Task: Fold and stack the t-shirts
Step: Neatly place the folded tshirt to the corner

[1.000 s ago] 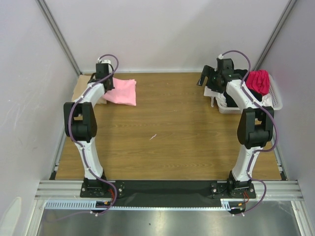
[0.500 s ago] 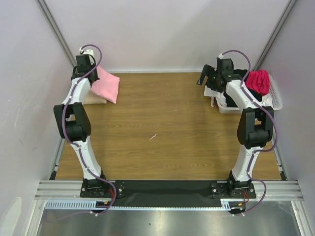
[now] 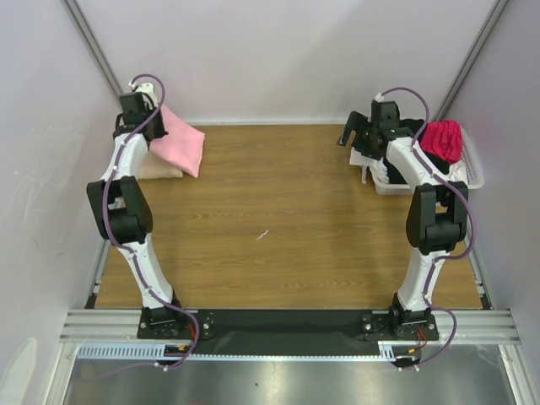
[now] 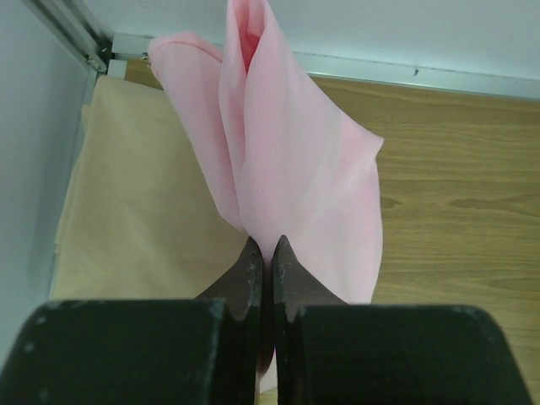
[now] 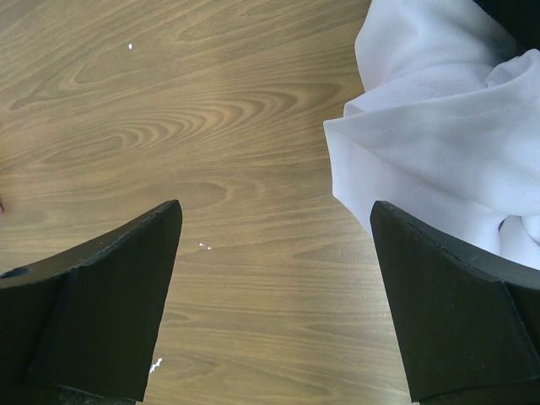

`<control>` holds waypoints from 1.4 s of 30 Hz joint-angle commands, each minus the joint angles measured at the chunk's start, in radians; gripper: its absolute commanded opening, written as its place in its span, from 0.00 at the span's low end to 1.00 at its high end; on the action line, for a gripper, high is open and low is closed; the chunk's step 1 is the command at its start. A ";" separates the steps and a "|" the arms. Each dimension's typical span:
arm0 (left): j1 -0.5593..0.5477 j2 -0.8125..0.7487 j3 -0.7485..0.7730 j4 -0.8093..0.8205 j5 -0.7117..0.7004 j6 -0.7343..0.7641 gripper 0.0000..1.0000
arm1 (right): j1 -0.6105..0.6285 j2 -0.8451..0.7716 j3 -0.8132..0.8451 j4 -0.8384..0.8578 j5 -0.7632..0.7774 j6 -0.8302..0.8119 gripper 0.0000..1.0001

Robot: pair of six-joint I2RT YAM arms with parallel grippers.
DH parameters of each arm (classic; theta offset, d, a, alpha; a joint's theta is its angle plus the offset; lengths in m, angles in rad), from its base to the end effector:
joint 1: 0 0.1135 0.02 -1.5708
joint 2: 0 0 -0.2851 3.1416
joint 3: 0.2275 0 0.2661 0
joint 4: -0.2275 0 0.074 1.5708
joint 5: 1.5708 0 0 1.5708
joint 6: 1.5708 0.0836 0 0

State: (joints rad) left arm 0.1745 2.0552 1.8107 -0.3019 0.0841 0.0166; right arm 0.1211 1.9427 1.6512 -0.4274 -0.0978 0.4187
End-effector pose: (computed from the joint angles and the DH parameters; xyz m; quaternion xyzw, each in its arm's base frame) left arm 0.5460 0.0891 0.2795 -0.0481 0.8698 0.0102 0.4909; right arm 0.5028 0.0694 0.2586 0.1149 0.9025 0.1529 0.3859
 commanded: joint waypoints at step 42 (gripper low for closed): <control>0.098 0.072 0.138 -0.046 0.154 0.011 0.00 | -0.003 0.035 0.009 0.046 -0.037 0.023 1.00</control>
State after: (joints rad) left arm 0.2428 2.1021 1.9171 -0.3729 0.2005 -0.0341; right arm 0.1211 1.9648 1.6329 -0.4057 -0.1253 0.4332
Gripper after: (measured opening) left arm 0.041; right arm 0.995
